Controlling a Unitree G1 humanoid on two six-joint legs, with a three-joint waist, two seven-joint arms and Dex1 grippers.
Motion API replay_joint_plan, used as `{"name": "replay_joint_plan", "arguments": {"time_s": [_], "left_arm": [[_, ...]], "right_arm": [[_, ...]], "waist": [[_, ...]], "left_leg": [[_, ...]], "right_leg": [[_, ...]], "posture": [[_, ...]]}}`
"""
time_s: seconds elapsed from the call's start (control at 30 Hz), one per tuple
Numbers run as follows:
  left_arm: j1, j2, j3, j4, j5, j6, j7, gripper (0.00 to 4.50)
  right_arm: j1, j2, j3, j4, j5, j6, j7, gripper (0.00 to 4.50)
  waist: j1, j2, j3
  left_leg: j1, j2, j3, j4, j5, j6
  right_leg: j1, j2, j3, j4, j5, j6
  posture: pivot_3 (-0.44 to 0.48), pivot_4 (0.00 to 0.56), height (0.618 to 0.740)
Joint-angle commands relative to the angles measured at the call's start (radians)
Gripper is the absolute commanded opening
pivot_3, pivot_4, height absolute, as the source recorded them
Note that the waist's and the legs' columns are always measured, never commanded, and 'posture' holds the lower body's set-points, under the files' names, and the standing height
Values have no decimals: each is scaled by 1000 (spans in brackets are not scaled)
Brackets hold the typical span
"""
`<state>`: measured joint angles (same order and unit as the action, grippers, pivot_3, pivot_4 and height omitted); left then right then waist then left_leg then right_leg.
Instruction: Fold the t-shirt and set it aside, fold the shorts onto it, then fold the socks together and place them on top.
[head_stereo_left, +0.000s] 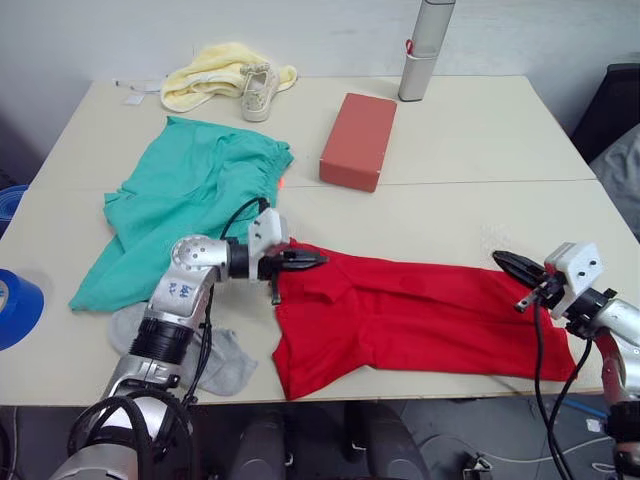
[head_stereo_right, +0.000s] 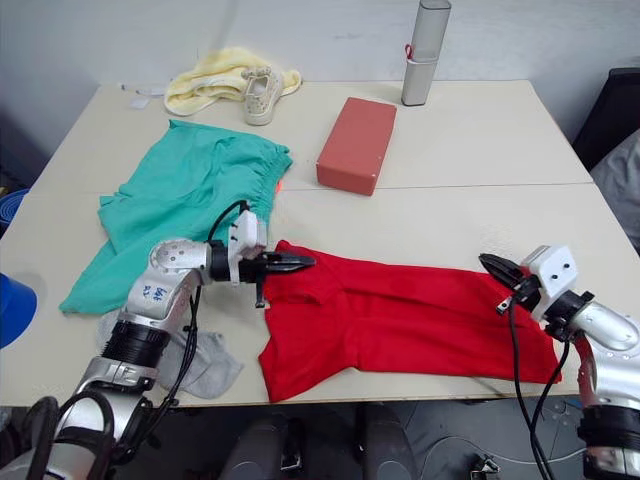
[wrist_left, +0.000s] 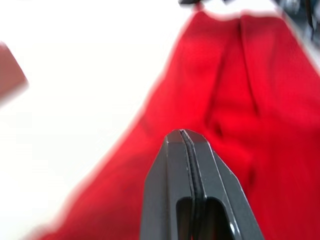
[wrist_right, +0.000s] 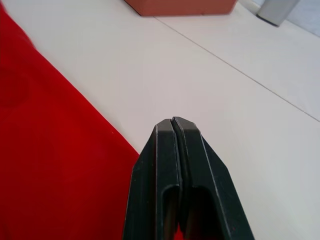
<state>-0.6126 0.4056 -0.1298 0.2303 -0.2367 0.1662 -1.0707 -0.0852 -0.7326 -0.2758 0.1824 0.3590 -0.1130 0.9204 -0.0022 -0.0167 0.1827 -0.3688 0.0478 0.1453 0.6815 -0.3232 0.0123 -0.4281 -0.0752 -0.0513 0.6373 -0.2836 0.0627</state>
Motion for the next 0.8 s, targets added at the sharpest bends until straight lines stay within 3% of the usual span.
{"name": "replay_joint_plan", "arguments": {"time_s": [0.03,0.17,0.3,0.63,0.8], "left_arm": [[6,-32,-36,22,77,-24,98,0],[4,-69,-37,76,152,-3,247,0],[16,-67,-33,88,186,16,309,0],[64,-41,-30,37,181,66,319,0],[88,-38,-34,3,178,77,318,0]], "right_arm": [[36,34,67,-148,-18,95,-47,18],[69,60,94,-164,-80,134,-120,18],[117,31,52,-120,-101,124,-130,18],[82,-37,-91,152,-118,50,-197,18],[46,-50,-111,187,-112,66,-208,18]], "waist": [[0,0,0],[0,0,0],[2,0,0],[0,-1,0],[-1,-1,-1]], "left_leg": [[0,0,0,0,0,0],[0,0,0,0,0,0],[-1,0,0,0,0,0],[1,-1,1,0,0,1],[1,0,1,-1,0,1]], "right_leg": [[0,0,0,0,0,0],[0,0,0,0,0,0],[-1,0,0,0,0,0],[0,-1,0,-1,0,0],[0,-1,0,-1,0,0]], "posture": [[0,150,740],[0,150,740],[0,150,740],[0,150,740],[0,150,740]]}}
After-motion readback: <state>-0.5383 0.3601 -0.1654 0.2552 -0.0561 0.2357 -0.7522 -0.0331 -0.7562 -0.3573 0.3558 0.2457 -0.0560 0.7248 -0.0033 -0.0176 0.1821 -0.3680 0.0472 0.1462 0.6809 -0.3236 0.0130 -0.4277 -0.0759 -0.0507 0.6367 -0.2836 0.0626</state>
